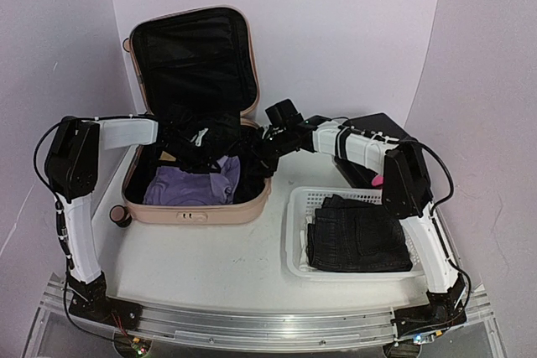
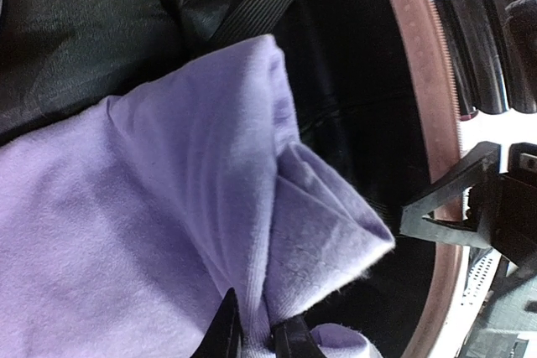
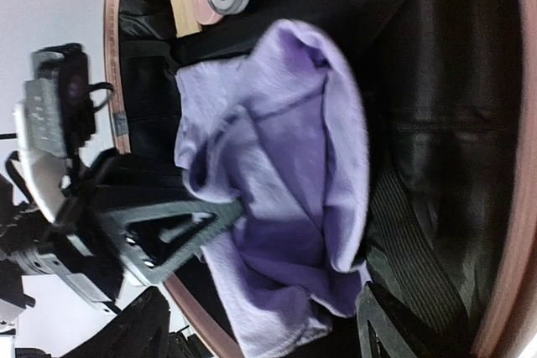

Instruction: Open, take out, and arrange the luggage

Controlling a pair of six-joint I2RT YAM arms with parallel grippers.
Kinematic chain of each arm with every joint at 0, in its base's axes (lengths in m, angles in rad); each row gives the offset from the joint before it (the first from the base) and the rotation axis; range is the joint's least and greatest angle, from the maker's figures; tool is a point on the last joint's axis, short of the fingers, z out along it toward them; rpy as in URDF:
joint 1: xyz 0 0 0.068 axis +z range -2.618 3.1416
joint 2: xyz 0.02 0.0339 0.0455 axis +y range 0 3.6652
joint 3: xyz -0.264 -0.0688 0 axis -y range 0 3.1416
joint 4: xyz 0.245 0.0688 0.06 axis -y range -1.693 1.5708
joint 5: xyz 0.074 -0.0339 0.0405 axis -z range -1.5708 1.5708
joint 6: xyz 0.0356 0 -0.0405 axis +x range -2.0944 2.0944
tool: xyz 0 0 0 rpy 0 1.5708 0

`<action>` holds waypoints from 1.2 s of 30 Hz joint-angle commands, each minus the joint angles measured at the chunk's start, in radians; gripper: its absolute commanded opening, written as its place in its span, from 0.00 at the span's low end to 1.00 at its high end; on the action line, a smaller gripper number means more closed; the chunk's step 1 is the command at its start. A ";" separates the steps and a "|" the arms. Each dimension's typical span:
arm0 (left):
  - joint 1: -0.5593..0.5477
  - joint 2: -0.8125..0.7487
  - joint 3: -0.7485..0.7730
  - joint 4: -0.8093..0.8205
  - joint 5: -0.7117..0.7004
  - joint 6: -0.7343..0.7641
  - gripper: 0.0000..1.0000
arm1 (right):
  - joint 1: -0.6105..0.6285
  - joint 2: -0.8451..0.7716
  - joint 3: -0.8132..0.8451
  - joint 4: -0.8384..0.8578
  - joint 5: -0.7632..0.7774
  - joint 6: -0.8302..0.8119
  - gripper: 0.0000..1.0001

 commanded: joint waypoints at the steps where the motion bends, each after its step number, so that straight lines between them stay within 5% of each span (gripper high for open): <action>1: -0.009 -0.005 -0.009 0.052 0.000 -0.018 0.11 | 0.012 0.050 0.096 0.024 0.035 -0.013 0.80; 8: -0.018 0.024 0.006 0.075 0.049 -0.048 0.21 | 0.037 0.128 0.224 -0.056 0.164 0.004 0.92; 17: -0.060 -0.070 -0.034 0.081 -0.123 -0.068 0.73 | 0.013 -0.127 0.050 -0.100 0.275 -0.141 0.94; 22: -0.142 -0.023 0.050 0.056 -0.354 -0.072 0.88 | -0.012 -0.250 -0.052 -0.108 0.273 -0.172 0.95; 36: -0.201 0.221 0.335 -0.084 -0.536 -0.036 0.93 | -0.037 -0.388 -0.215 -0.108 0.257 -0.197 0.95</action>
